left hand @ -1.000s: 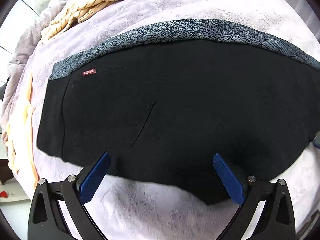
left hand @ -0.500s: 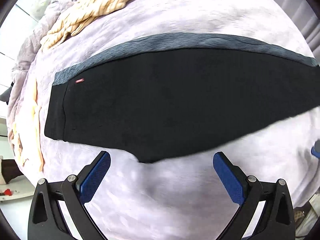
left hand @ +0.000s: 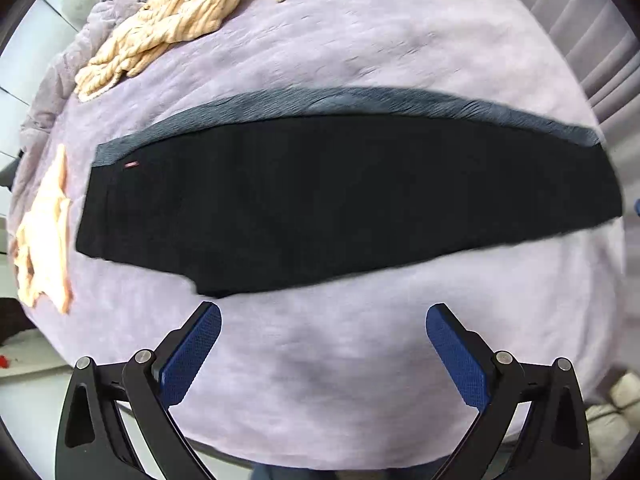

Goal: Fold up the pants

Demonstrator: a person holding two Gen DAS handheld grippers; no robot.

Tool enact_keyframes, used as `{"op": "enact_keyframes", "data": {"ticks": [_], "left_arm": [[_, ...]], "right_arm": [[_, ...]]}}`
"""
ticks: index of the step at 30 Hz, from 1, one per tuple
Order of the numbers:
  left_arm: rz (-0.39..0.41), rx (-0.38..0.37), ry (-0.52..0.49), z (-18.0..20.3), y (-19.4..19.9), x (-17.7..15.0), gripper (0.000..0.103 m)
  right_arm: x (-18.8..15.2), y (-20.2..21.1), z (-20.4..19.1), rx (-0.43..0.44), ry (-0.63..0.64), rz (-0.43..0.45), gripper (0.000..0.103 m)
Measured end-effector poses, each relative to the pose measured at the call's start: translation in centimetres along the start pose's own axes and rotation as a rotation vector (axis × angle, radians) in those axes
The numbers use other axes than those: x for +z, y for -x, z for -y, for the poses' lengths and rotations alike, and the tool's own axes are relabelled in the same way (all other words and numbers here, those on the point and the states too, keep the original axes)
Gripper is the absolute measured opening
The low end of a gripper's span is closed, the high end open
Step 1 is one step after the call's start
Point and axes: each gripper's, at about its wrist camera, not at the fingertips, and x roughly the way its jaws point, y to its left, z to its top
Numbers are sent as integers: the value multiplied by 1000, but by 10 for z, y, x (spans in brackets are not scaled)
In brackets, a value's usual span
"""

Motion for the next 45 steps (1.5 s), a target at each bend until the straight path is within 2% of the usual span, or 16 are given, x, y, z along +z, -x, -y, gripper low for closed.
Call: {"op": "enact_keyframes", "data": {"ticks": [3, 8, 11, 14, 15, 17, 18, 21, 23, 25, 26, 29, 30, 33, 41, 45], "left_arm": [[3, -28, -15, 27, 7, 18, 103], [-18, -43, -70, 58, 15, 20, 103], [-33, -12, -108, 62, 14, 12, 103], [-65, 22, -79, 51, 5, 14, 103], [-73, 21, -55, 47, 4, 15, 103], [-85, 23, -21, 40, 2, 18, 103], [-86, 26, -17, 40, 2, 19, 103], [-84, 34, -28, 45, 2, 25, 103], [-80, 37, -51, 52, 2, 26, 103], [-79, 38, -86, 61, 3, 29, 103], [-77, 41, -105, 65, 3, 29, 103], [-66, 50, -144, 73, 5, 31, 103], [-65, 52, -151, 74, 4, 31, 103], [-73, 57, -163, 74, 2, 30, 103], [-127, 27, -66, 55, -11, 26, 103], [-127, 39, -71, 53, -12, 24, 103]], "right_arm": [[21, 7, 25, -19, -54, 37, 63], [9, -20, 96, -41, -311, -39, 63], [-2, -30, 126, -42, -412, -40, 62], [6, -34, 138, -18, -427, -6, 57], [12, -33, 140, -5, -424, 13, 52], [22, -36, 143, -3, -415, 30, 29], [25, -37, 144, -12, -418, 25, 13], [34, -29, 130, 3, -347, 55, 12], [38, -29, 117, -54, -246, 63, 12], [40, -39, 121, -135, -239, 17, 12], [39, -47, 130, -139, -270, -14, 12], [31, -47, 155, -29, -418, -14, 16], [30, -45, 158, -12, -435, -20, 23], [21, -39, 158, -3, -432, -70, 58], [16, -31, 95, -35, -231, -45, 58], [32, -44, 47, -115, 16, -22, 58]]}}
